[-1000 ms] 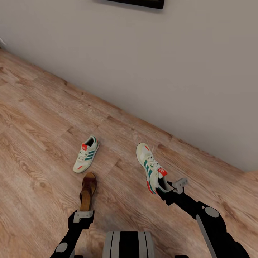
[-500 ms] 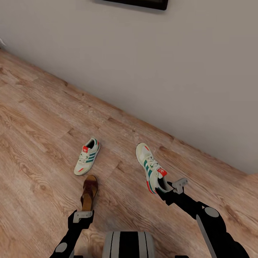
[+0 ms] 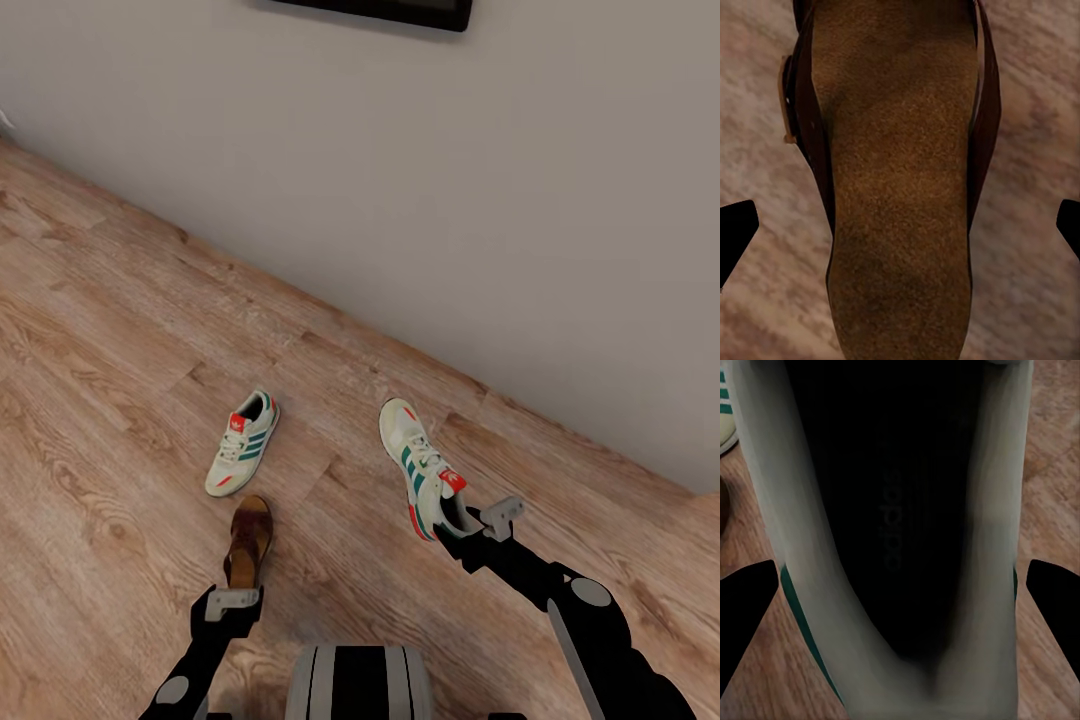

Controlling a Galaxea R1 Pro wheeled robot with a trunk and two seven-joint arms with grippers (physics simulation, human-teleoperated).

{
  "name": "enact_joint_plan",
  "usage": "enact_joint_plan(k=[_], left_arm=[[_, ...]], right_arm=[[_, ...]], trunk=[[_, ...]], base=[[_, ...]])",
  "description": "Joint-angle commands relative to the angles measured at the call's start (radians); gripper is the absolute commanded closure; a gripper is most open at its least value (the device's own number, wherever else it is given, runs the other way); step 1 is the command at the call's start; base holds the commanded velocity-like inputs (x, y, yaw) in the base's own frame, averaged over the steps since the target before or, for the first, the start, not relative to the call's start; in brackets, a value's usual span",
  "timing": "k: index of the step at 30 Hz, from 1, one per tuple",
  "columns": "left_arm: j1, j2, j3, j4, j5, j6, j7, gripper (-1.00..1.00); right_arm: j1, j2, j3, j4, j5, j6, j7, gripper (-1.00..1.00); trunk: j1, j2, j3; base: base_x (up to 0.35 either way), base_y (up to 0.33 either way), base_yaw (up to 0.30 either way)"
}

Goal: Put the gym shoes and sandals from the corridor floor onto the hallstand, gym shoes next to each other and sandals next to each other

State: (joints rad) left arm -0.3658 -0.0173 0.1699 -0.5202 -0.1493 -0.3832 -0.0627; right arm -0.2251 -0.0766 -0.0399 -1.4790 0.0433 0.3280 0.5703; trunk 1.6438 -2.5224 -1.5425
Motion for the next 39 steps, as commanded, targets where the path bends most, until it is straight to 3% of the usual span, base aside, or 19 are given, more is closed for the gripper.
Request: enact_joint_plan(k=[1,13,32,39], left_arm=[[0.000,0.000,0.007,0.000,-0.008,-0.003,-0.007,-1.00],[0.004,0.004,0.007,-0.002,-0.007,-0.005,-0.008,-1.00],[0.004,0.007,0.007,-0.002,-0.007,-0.008,-0.008,-1.00],[0.004,0.008,0.008,-0.002,-0.008,-0.007,-0.008,-1.00]], right_arm=[[0.000,0.001,-0.001,-0.001,0.004,0.005,0.006,1.00],[0.000,0.001,-0.001,-0.002,0.004,0.005,0.006,1.00],[0.000,0.003,-0.001,-0.001,0.004,0.005,0.006,1.00],[0.000,0.003,-0.001,-0.001,0.004,0.005,0.006,1.00]], trunk=[[0.000,0.000,-0.001],[0.000,0.000,-0.001],[0.008,-0.005,-0.093],[0.008,-0.005,-0.097]], base=[[0.009,0.000,0.000],[0.002,0.000,0.000],[0.000,0.000,0.000],[0.000,0.000,0.000]])
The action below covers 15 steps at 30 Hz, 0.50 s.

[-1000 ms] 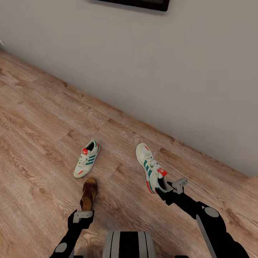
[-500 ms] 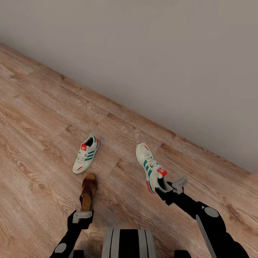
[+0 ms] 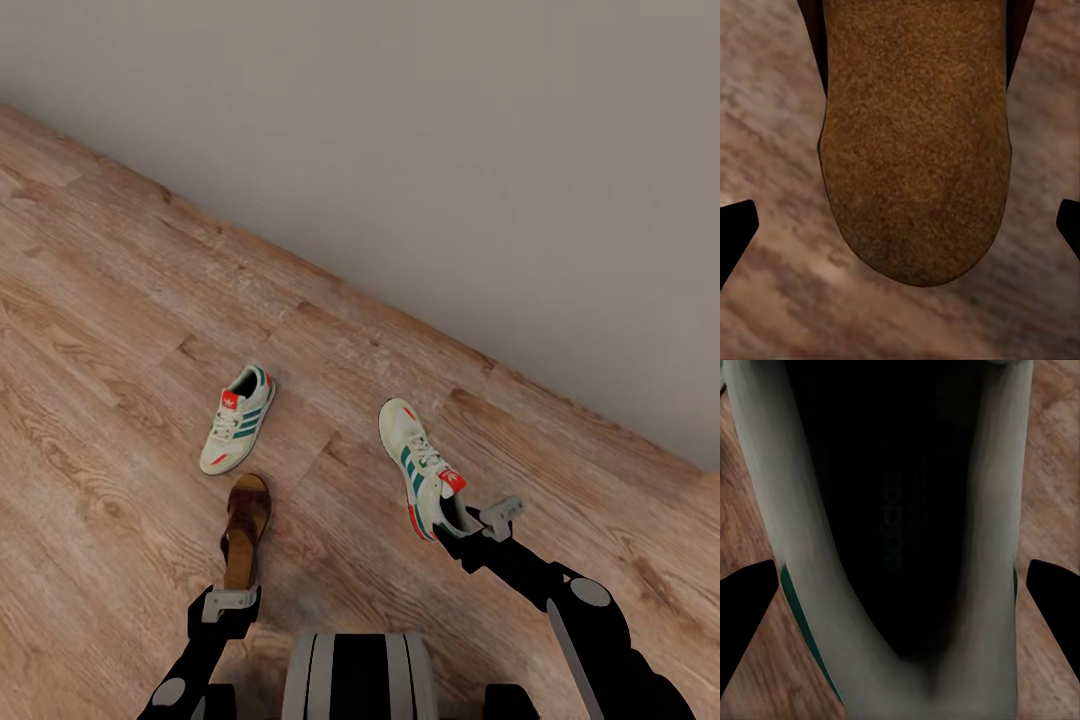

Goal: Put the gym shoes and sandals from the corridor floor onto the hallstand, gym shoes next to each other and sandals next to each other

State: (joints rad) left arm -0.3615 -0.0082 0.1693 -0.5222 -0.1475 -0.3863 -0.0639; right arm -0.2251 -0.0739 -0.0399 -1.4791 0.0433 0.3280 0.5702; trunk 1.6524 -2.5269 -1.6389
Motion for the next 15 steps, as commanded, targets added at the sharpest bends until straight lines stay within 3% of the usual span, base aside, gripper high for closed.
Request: enact_joint_plan(k=[1,7,15], left_arm=[[-0.001,-0.001,0.008,0.001,-0.009,-0.004,-0.007,-1.00],[-0.001,-0.001,0.009,0.001,-0.009,-0.003,-0.007,-1.00],[-0.001,-0.002,0.007,0.001,-0.010,-0.003,-0.006,-1.00]], right_arm=[[0.000,0.000,-0.001,-0.002,0.004,0.005,0.006,1.00],[0.000,0.000,-0.001,-0.002,0.004,0.005,0.006,1.00],[0.000,0.000,-0.001,-0.002,0.004,0.005,0.007,1.00]], trunk=[[0.000,0.000,-0.004],[0.003,-0.002,-0.028],[0.003,-0.002,-0.028]], base=[[0.000,0.000,0.000],[0.000,0.000,0.000],[0.000,0.000,0.000]])
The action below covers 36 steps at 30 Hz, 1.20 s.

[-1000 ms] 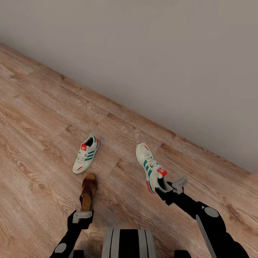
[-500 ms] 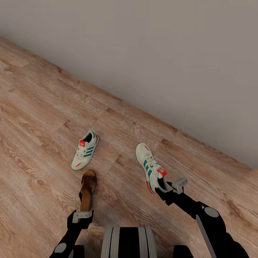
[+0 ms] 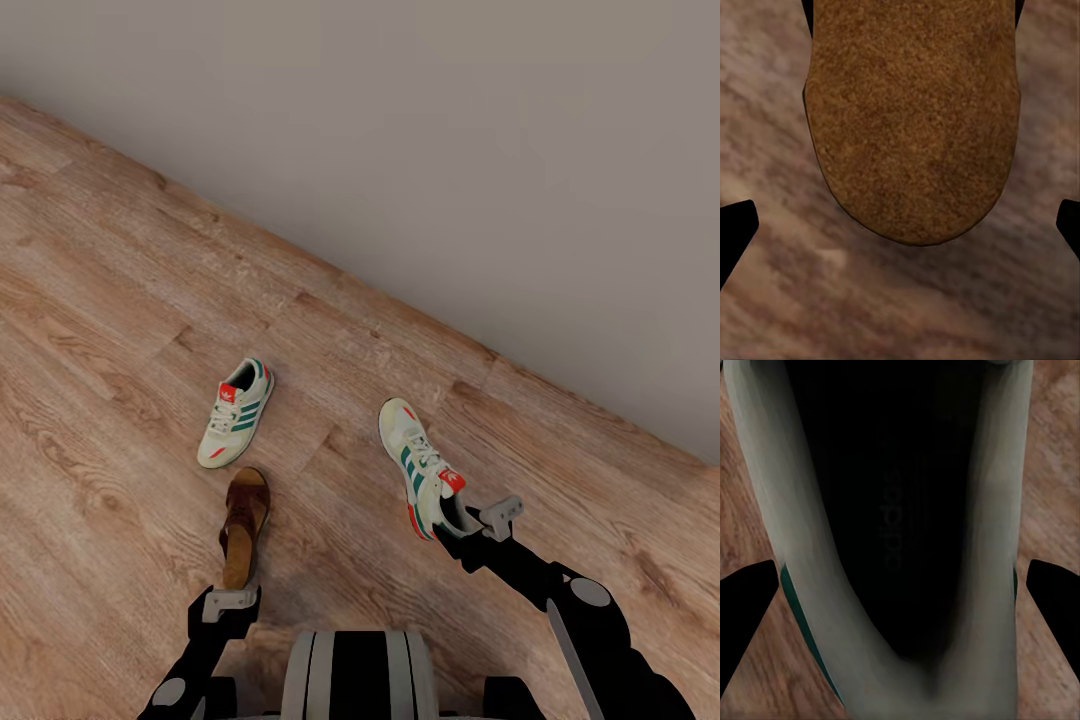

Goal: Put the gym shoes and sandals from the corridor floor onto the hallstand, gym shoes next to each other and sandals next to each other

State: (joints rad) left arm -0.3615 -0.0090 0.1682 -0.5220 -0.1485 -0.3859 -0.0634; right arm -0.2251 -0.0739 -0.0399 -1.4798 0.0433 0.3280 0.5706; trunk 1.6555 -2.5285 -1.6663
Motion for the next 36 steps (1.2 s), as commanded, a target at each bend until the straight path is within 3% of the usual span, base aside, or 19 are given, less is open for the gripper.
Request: enact_joint_plan(k=[1,36], left_arm=[[-0.001,-0.001,0.008,0.000,-0.009,-0.004,-0.007,-1.00],[-0.001,-0.001,0.011,-0.001,-0.009,-0.004,-0.007,-1.00]], right_arm=[[0.000,0.000,-0.001,-0.001,0.004,0.005,0.006,1.00],[0.000,0.000,-0.001,-0.002,0.004,0.005,0.006,1.00]], trunk=[[0.000,0.000,0.000],[0.000,0.000,0.000]], base=[[0.000,0.000,0.000],[0.026,0.000,0.000]])
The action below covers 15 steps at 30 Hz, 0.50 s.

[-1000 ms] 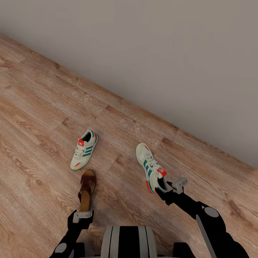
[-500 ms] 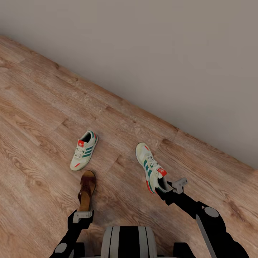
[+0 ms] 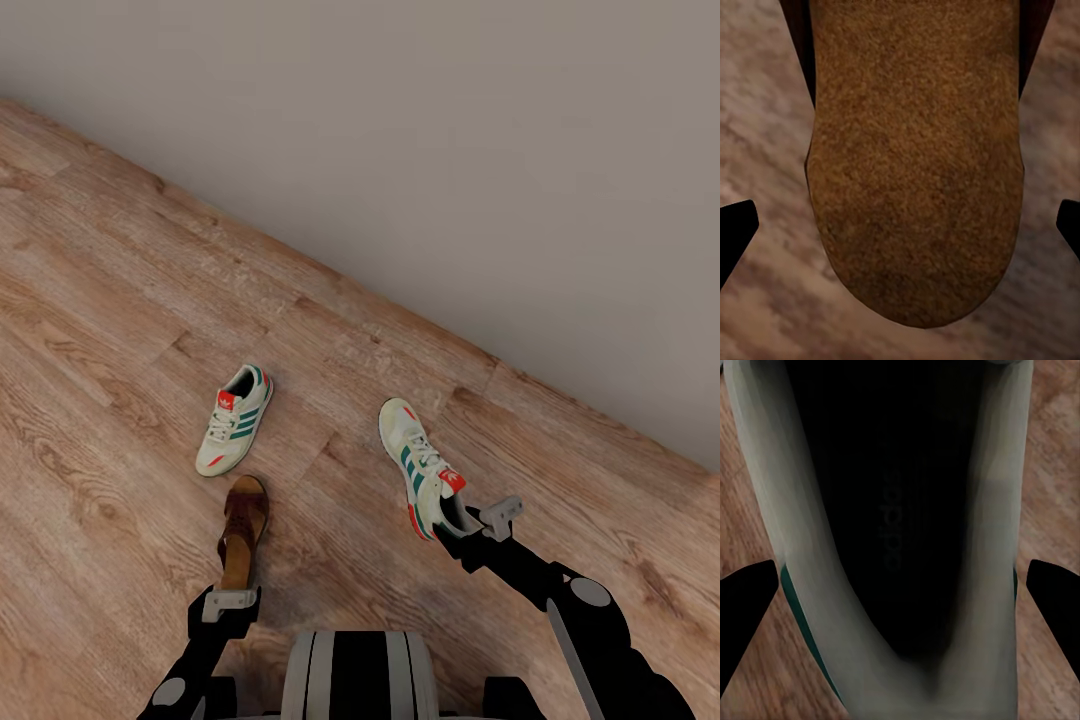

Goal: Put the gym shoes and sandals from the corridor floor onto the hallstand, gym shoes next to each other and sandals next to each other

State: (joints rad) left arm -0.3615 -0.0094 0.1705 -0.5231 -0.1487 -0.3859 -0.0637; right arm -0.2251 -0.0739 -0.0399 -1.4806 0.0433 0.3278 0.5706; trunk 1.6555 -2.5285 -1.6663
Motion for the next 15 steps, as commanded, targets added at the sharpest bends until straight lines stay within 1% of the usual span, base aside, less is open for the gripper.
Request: enact_joint_plan(k=[1,11,12,15], left_arm=[[-0.001,-0.001,0.008,0.000,-0.009,-0.004,-0.007,-1.00],[-0.011,-0.001,0.007,-0.007,-0.010,-0.001,-0.007,-1.00],[-0.011,-0.002,0.007,-0.007,-0.010,-0.001,-0.007,1.00],[-0.014,-0.002,0.007,-0.007,-0.010,0.000,-0.006,1.00]], right_arm=[[0.000,0.000,-0.001,-0.001,0.004,0.005,0.006,1.00],[0.000,0.000,-0.001,-0.001,0.004,0.005,0.006,1.00],[0.000,0.000,-0.001,-0.001,0.004,0.005,0.006,1.00],[0.000,0.001,-0.001,-0.001,0.004,0.005,0.006,1.00]], trunk=[[0.000,0.000,0.000],[0.000,0.000,0.000],[0.000,0.000,0.000],[0.000,0.000,0.000]], base=[[0.000,0.000,0.000],[0.000,0.000,0.000],[0.000,0.000,0.000],[0.000,0.000,0.000]])
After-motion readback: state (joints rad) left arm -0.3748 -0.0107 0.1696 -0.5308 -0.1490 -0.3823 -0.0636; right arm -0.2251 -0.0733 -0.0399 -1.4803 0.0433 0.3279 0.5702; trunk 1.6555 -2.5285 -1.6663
